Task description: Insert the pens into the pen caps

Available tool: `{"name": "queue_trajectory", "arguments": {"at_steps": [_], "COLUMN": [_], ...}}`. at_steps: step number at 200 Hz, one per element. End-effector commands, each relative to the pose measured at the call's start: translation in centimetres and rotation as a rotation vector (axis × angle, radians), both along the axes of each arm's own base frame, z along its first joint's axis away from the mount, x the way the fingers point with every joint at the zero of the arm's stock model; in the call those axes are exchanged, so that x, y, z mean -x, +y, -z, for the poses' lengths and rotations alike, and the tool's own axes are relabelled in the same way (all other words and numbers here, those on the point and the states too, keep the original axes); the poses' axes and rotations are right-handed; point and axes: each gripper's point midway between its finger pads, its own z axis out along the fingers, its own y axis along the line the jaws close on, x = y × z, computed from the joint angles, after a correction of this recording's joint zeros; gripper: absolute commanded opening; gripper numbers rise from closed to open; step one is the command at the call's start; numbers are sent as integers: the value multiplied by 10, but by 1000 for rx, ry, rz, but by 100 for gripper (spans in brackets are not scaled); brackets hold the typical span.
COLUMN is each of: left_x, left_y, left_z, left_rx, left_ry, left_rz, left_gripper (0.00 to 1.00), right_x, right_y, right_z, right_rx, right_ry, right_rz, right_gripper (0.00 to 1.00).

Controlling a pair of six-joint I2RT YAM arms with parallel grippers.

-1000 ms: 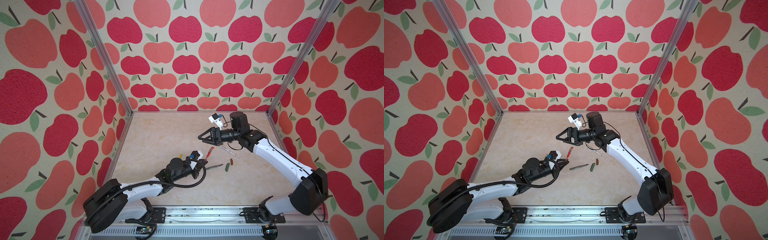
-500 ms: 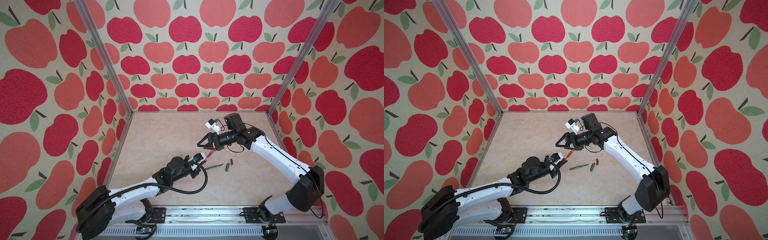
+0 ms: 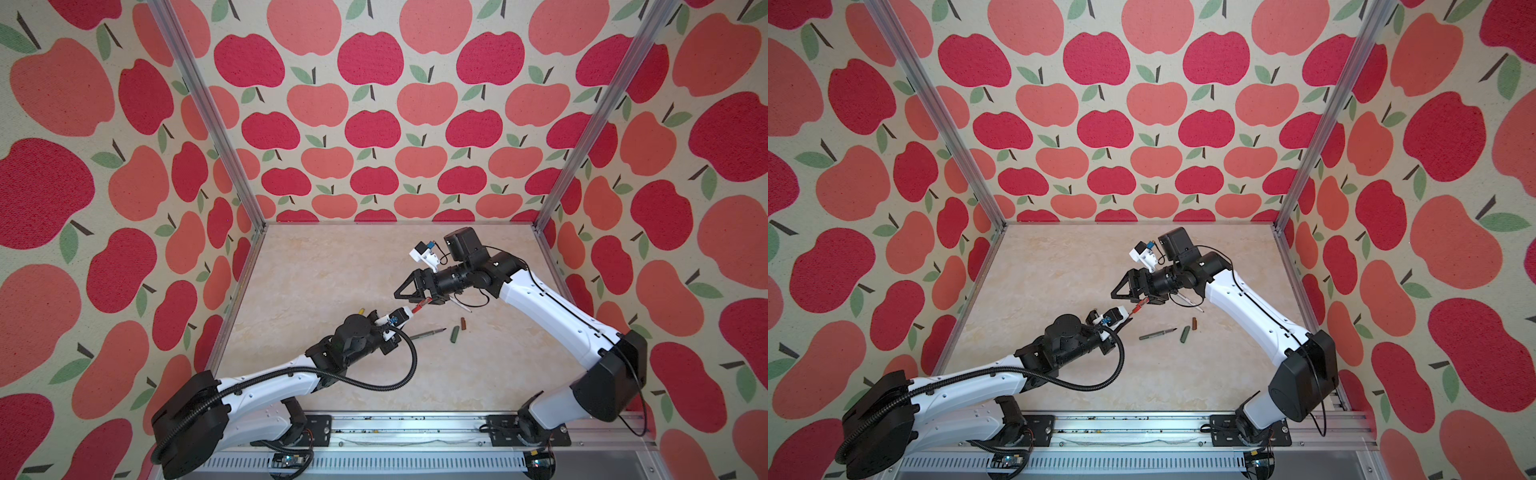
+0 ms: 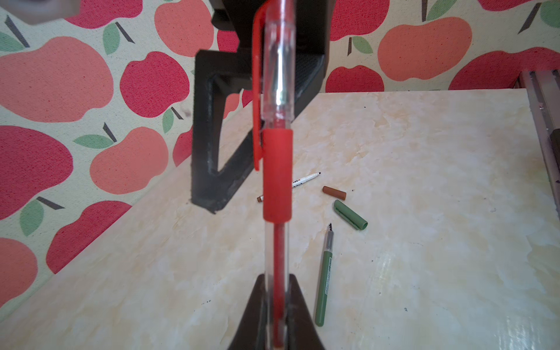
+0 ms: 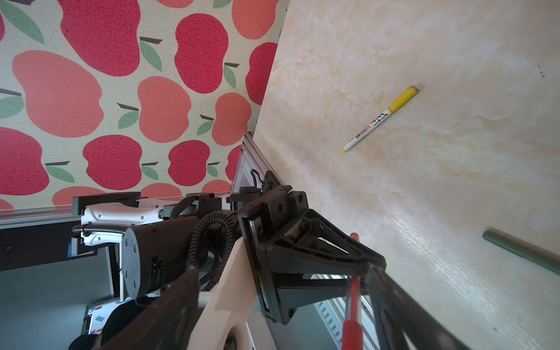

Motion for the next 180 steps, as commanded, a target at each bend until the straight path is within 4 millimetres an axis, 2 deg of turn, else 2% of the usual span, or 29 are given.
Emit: {"name": "queue_trajectory", "arguments": {"at_steps": [1,62,132,180], "left_x": [0,1,1,-1], "left_y": [-3,-7,-7,-11], "left_z": [-13,-13,-22,-28], "left_rx": [-6,-43,-77,-73], "left_ry": [-45,-79,-108,-108], "left_rz": [6,19,26,27], "left_gripper": [0,0,0,0], "right_x": [3,5,17,20], "right_y": [3,5,-1,7], "right_z": [6,16,31,41], "right_rx": [11,38,142,154], "right_ry": [16,38,30,11], "right_rz": [-23,-42,-85,-87], "right_gripper": [89,88,88,87]}}
